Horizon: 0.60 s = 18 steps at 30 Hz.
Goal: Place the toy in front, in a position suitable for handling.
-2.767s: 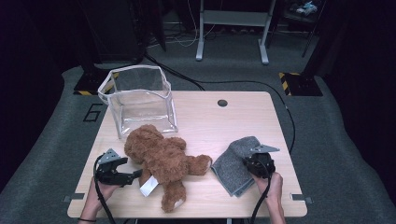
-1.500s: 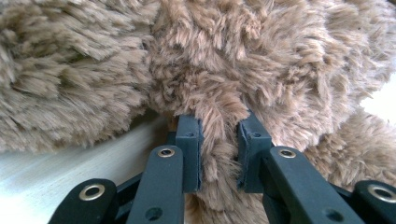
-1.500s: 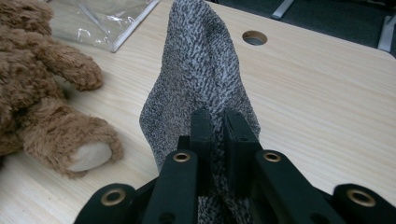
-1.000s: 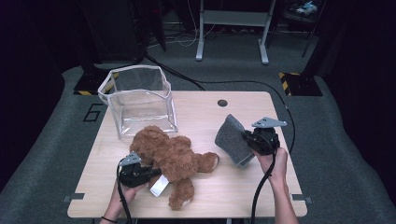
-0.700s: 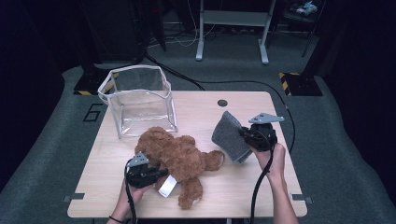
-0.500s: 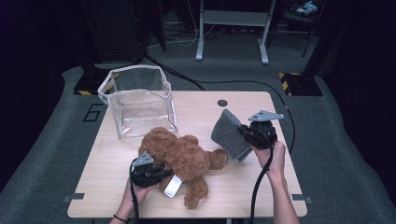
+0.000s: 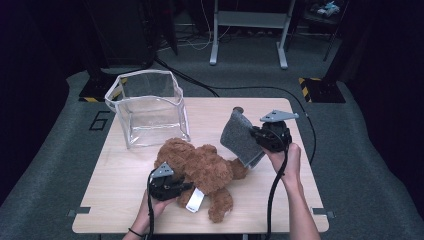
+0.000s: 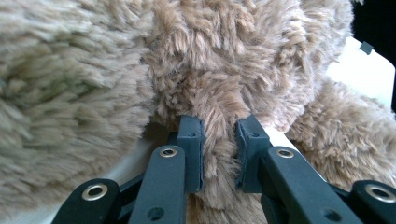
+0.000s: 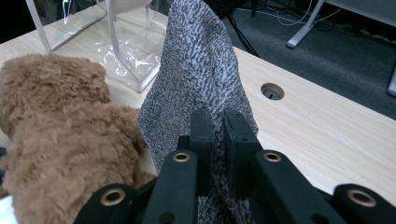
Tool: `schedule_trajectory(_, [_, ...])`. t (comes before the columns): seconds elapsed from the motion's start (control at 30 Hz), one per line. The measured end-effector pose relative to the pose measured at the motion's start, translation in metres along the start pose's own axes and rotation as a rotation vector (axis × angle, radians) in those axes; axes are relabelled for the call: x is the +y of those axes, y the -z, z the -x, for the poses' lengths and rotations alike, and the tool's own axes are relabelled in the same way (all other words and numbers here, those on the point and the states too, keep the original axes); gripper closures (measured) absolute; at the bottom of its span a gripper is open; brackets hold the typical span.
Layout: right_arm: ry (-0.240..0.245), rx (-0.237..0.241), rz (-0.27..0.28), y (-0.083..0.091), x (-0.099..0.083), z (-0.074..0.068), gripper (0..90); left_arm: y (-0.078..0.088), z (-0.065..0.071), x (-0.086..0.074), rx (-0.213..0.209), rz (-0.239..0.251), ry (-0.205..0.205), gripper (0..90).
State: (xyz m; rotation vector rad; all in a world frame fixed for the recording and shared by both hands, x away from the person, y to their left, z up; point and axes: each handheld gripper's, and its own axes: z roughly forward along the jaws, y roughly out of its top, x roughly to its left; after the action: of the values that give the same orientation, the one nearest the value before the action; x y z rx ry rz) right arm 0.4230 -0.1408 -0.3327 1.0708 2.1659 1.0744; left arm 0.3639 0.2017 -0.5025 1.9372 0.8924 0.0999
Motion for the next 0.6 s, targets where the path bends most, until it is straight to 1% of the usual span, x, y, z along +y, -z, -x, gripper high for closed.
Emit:
schedule_trajectory(0.03, [-0.001,0.002,-0.001,-0.001,0.002,-0.001,83.6,-0.002,0.001,0.001,0.0,0.0,-0.008,75.7])
schedule_trajectory(0.1, [0.003,0.007,0.0,-0.002,0.006,-0.003,83.6,-0.004,0.004,0.002,-0.012,-0.006,-0.002,75.7])
schedule_trajectory(0.17, [0.013,0.01,0.003,-0.003,0.011,-0.005,83.6,-0.006,0.004,0.002,-0.011,-0.004,-0.005,75.7])
schedule_trajectory(0.27, [0.02,0.017,0.005,-0.003,0.016,-0.008,83.6,-0.011,0.008,0.004,-0.025,-0.002,0.001,75.6])
schedule_trajectory(0.33, [0.028,0.02,0.006,-0.004,0.018,-0.008,83.6,-0.013,0.009,0.004,-0.028,-0.004,0.001,75.5])
schedule_trajectory(0.37, [0.042,0.022,0.002,-0.005,0.02,-0.01,83.6,-0.015,0.011,0.005,-0.033,-0.008,0.003,75.6])
schedule_trajectory(0.4, [0.031,0.025,0.003,-0.005,0.021,-0.011,83.6,-0.016,0.012,0.006,-0.036,-0.006,0.004,75.5])
schedule_trajectory(0.43, [0.037,0.029,0.006,-0.006,0.023,-0.011,83.6,-0.017,0.013,0.006,-0.033,-0.007,0.003,75.5])
schedule_trajectory(0.5, [0.029,0.033,0.008,-0.007,0.025,-0.013,83.6,-0.02,0.014,0.008,-0.043,-0.009,0.002,75.5])
schedule_trajectory(0.57, [0.043,0.038,0.011,-0.008,0.028,-0.014,83.6,-0.021,0.016,0.008,-0.042,-0.011,0.005,75.5])
schedule_trajectory(0.6, [0.04,0.041,0.01,-0.008,0.029,-0.015,83.6,-0.025,0.018,0.01,-0.049,-0.018,0.0,75.5])
